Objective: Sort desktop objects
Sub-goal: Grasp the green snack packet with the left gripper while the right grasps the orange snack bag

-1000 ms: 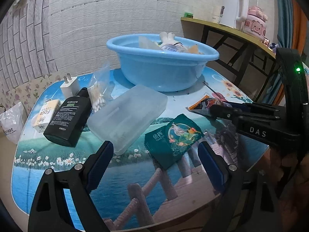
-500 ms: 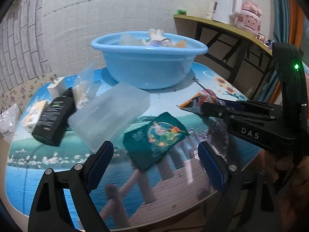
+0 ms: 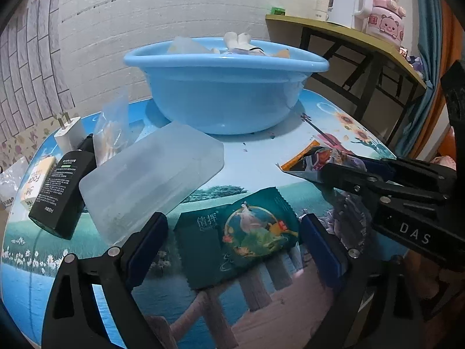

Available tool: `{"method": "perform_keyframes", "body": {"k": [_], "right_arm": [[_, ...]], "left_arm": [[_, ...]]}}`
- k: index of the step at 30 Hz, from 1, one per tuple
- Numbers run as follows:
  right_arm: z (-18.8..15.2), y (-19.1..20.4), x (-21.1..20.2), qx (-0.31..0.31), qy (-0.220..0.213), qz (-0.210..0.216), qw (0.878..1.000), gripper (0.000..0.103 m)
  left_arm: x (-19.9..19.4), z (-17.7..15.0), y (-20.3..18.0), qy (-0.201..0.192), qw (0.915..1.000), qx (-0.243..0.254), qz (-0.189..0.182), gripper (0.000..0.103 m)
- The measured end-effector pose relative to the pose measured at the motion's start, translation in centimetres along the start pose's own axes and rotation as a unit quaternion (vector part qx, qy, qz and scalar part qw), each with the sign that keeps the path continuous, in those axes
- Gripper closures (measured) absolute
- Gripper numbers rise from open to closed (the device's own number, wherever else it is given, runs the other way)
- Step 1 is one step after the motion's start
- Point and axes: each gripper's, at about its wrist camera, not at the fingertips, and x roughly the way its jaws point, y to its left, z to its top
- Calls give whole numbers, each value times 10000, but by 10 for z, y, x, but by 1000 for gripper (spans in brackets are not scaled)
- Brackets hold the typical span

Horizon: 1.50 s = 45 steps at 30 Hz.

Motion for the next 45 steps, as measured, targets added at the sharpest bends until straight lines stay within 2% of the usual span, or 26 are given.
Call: {"method": "perform_keyframes", "body": {"k": [1, 3, 6, 11, 16, 19, 23, 30, 33, 37, 42, 45], "right_arm": [[0, 0, 0, -2, 0, -3, 10000, 76], [0, 0, 1, -1, 17, -18, 10000, 74], [-2, 3, 4, -21, 77, -47, 10000, 71], [-2, 6, 3, -97, 79, -90, 9999, 73], [-4, 9, -5, -127, -81, 10, 9999, 83], [-6, 15, -9, -243, -111, 109, 9996, 84], [-8, 19, -7, -309, -59, 149, 9994, 83], [-9, 20, 5, -266, 131, 81, 9995, 69], [-9, 26, 8, -372, 50, 12, 9993, 58], [-9, 31, 12, -483, -44, -79, 9988, 48], [-10, 31, 12, -455, -109, -90, 9989, 47], [-10, 30, 12, -461, -105, -85, 9988, 49]], "left_arm": [[-2, -1, 1, -53, 10000, 22, -16, 29], [-4, -1, 3, -71, 9999, 22, -77, 34], [-8, -3, 5, -107, 9998, 43, -158, 59], [-15, -11, 9, -140, 9997, 90, -196, 60], [-26, -16, 15, -204, 9997, 81, -62, 60], [-34, -17, 18, -300, 9995, 107, 45, 59], [-35, -20, 22, -237, 9997, 82, 75, 59], [-28, -23, 25, -106, 9998, 35, 156, 55], [-28, -24, 24, -141, 9997, 73, 184, 51], [-25, -25, 22, -176, 9993, 166, 269, 40], [-23, -24, 24, -211, 9993, 135, 295, 32], [-23, -24, 23, -216, 9992, 125, 304, 32]]}}
